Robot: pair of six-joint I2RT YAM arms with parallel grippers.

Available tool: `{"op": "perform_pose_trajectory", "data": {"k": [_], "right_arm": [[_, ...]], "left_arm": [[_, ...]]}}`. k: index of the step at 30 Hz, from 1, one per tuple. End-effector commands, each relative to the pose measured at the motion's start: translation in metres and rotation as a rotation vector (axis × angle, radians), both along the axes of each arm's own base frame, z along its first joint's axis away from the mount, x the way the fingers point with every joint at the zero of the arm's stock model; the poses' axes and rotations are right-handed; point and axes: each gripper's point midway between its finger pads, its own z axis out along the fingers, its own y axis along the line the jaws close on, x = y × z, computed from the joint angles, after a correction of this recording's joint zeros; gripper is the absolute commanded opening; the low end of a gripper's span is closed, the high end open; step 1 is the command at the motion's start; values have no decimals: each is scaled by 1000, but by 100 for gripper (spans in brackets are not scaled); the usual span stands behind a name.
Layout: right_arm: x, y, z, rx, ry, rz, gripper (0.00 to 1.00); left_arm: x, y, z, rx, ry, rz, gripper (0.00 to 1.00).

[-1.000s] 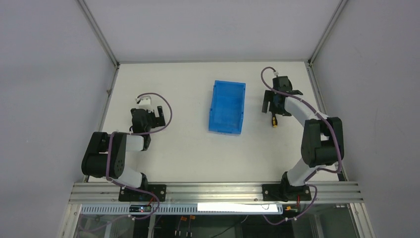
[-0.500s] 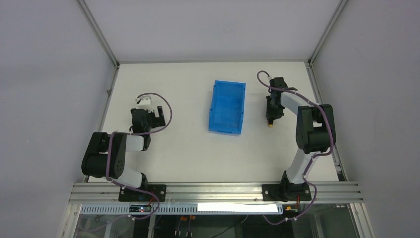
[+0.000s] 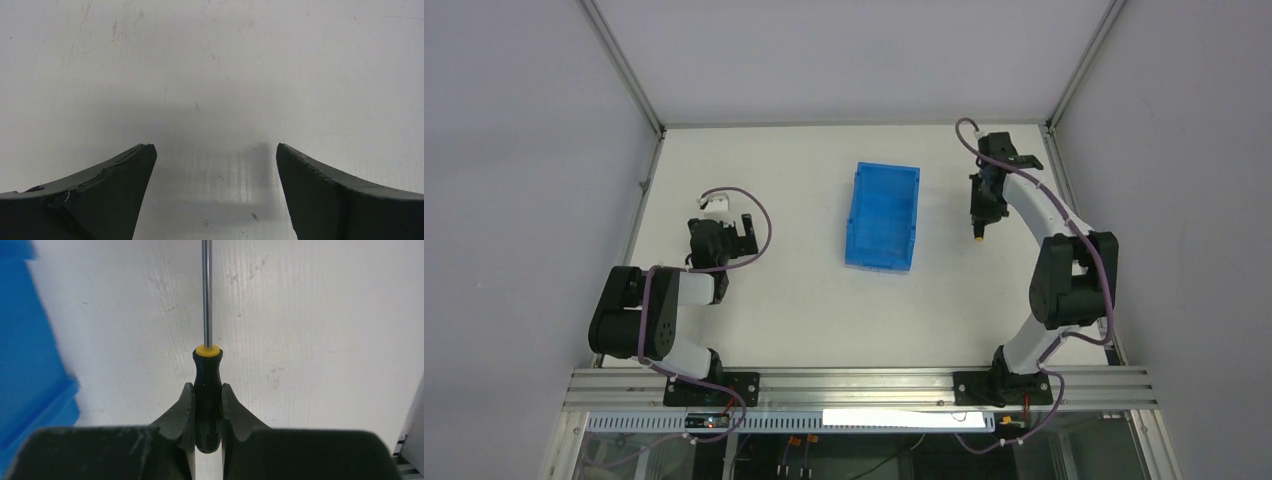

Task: Put the screwdriver in the bin

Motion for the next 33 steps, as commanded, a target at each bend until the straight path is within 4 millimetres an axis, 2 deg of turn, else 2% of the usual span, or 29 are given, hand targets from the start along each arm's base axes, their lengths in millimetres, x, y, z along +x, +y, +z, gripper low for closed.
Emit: {"op": "perform_pose_trajectory", "data": {"k": [1, 6, 11, 14, 18, 21, 24, 28, 33], "right_arm": [[5, 7, 88, -11, -161, -14, 0], [5, 30, 138, -6, -241, 7, 0], [11, 71, 182, 20, -349, 43, 0], [15, 103, 195, 43, -381, 95, 0], [19, 155, 197, 86, -396, 179, 0], [23, 188, 189, 100, -397, 232, 0], [24, 217, 169, 113, -368, 276, 0], [23, 237, 124, 104, -289, 295, 0], [17, 248, 63, 117, -208, 282, 0]], "left_arm": [[11, -1, 17, -14, -60, -11, 100], [11, -1, 17, -14, -60, -9, 100], [11, -1, 18, -15, -61, -10, 100], [11, -1, 17, -14, -61, -10, 100], [11, -1, 17, -15, -60, -9, 100], [11, -1, 18, -14, -62, -10, 100], [10, -1, 17, -14, -60, -9, 100], [11, -1, 17, -15, -61, -10, 100], [11, -1, 17, -14, -61, -10, 100]]}}
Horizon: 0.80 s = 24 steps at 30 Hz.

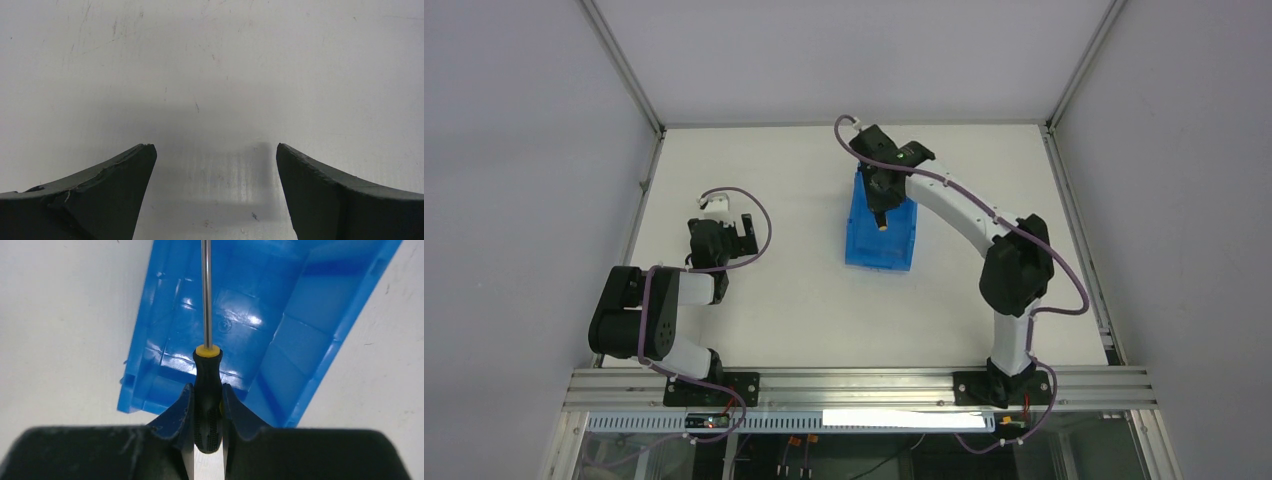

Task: Put the screwdriver in the bin

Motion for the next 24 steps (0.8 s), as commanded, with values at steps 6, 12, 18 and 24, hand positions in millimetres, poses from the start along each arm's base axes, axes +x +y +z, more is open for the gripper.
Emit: {"op": "perform_pose_trajectory", "data": {"k": [6, 12, 18, 24], "right_arm": [[-1, 17, -94, 12, 100, -45, 0], [1, 14, -125, -25, 122, -66, 1], [2, 11, -115, -27, 101, -70, 30], [2, 8, -74, -8, 42, -56, 49]], "left_arm": [[11, -1, 18, -15, -62, -10, 100], [11, -1, 17, -15, -60, -10, 100], [11, -2, 17, -14, -61, -11, 100], [11, -1, 18, -15, -62, -9, 100]]}}
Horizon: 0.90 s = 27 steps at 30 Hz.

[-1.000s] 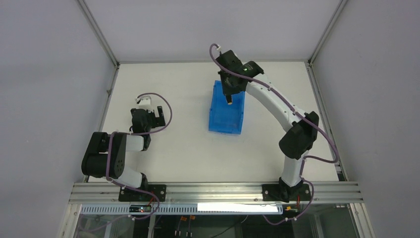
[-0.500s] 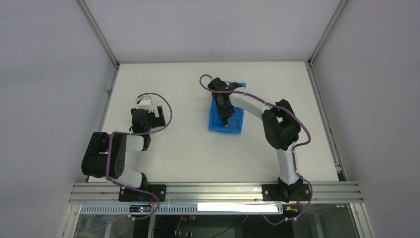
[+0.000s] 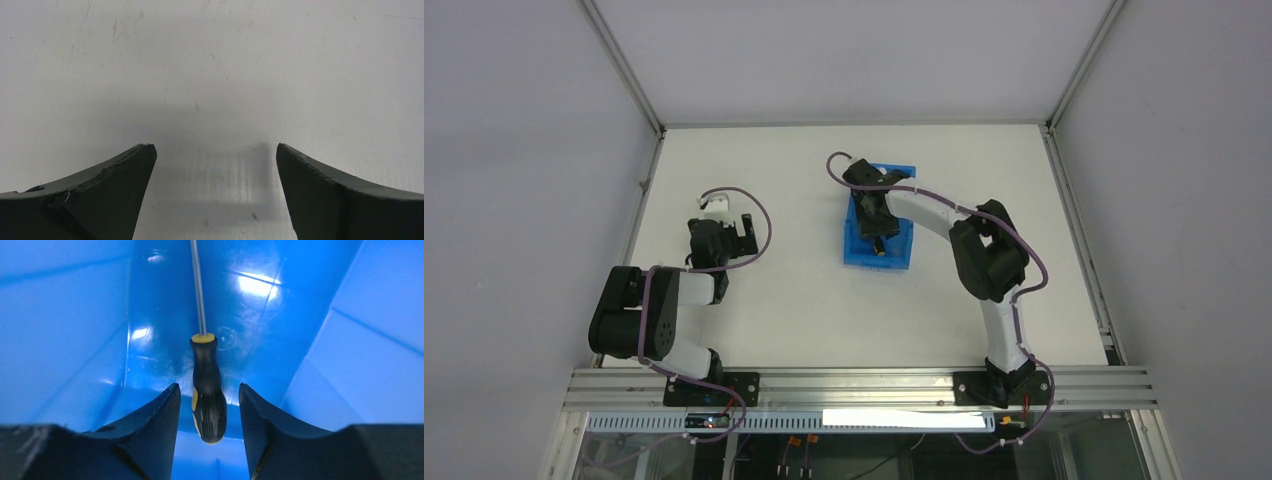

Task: Put the screwdriver in the bin

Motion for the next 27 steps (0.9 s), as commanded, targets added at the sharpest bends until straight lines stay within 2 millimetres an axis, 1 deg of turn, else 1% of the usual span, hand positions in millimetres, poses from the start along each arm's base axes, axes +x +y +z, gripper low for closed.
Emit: {"op": "perform_pose_trajectory", "data": {"k": [1, 4, 7, 9, 10, 11, 12, 13, 15, 16, 18, 19, 20, 21, 22, 23, 26, 27], "right_arm": [[12, 6, 71, 74, -144, 8, 50], [11, 2, 104, 100, -200, 21, 53], [9, -2, 140, 136, -275, 40, 60], [7, -9, 160, 149, -330, 52, 67], [5, -13, 169, 155, -357, 61, 72], [3, -17, 178, 163, -388, 70, 79], [2, -22, 186, 169, -421, 70, 91], [1, -29, 192, 173, -453, 66, 96], [2, -49, 200, 170, -516, 23, 99], [4, -62, 209, 189, -565, -13, 99], [2, -82, 202, 198, -591, -53, 99], [3, -94, 207, 228, -638, -84, 99], [1, -102, 196, 233, -633, -96, 99], [1, -115, 201, 262, -681, -129, 99], [-1, -123, 190, 259, -684, -147, 99], [-1, -137, 192, 276, -737, -184, 99], [-4, -170, 172, 249, -828, -273, 99], [-8, -182, 155, 226, -836, -313, 99]], "left_arm": [[11, -2, 17, -14, -61, -11, 100], [11, -2, 18, -14, -62, -11, 100], [11, -1, 17, -14, -61, -10, 100], [11, -1, 17, -15, -61, -10, 100], [11, -1, 18, -15, -62, -10, 100], [11, -1, 17, -14, -60, -10, 100], [11, -1, 18, -15, -62, -11, 100], [11, -1, 17, -15, -60, -10, 100], [11, -1, 18, -14, -62, -10, 100], [11, -1, 18, -15, -62, -10, 100], [11, -1, 17, -14, -61, -10, 100], [11, -1, 18, -14, -62, -10, 100], [11, -1, 18, -14, -62, -10, 100], [11, -1, 18, -14, -63, -10, 100], [11, -1, 18, -15, -62, -10, 100], [11, -1, 18, -14, -62, -10, 100], [11, -1, 18, -14, -62, -9, 100], [11, -1, 17, -14, -61, -9, 100]]}}
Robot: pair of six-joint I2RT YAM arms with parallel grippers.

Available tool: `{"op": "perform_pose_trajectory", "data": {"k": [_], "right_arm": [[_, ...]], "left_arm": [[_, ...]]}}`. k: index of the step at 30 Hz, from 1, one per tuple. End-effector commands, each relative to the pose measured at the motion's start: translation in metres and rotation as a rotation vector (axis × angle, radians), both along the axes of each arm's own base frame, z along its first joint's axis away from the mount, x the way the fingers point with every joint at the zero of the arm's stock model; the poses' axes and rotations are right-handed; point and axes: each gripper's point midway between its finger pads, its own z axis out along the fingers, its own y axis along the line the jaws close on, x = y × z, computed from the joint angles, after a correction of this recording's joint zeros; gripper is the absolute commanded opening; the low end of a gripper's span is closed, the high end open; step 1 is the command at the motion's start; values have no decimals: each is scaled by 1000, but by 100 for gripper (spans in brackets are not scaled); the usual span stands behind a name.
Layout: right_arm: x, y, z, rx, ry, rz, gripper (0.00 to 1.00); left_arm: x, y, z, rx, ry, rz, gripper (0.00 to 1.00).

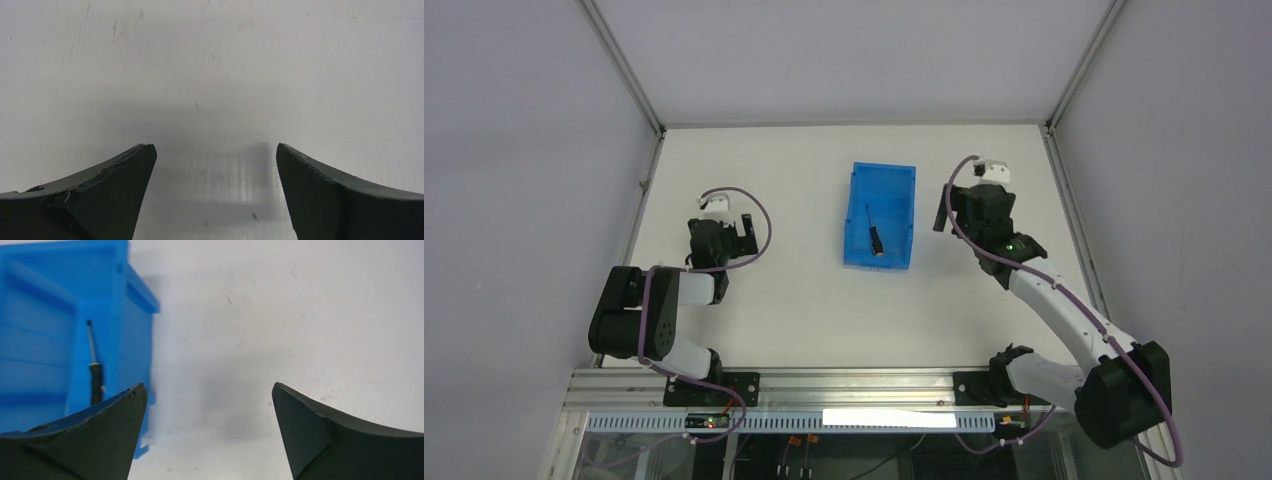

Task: Put the screwdriver in the bin

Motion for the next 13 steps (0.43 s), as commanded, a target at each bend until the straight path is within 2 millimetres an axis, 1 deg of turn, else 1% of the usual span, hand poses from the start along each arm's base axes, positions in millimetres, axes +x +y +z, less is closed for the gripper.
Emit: {"op": "perform_pose_trajectory", "data": {"k": [1, 2, 7, 10, 13], "right_arm": [[9, -33, 2, 41, -217, -150, 99], [7, -43, -1, 34, -243, -197, 99], [-5, -79, -20, 6, -320, -382, 99], [-9, -86, -31, -34, -315, -401, 99], [-8, -87, -35, -50, -303, -403, 99]], "left_arm": [[11, -1, 18, -15, -62, -10, 100], [11, -1, 18, -14, -62, -10, 100], [11, -1, 17, -14, -61, -9, 100], [11, -1, 17, -14, -61, -10, 100], [11, -1, 17, -14, -61, -10, 100]]}}
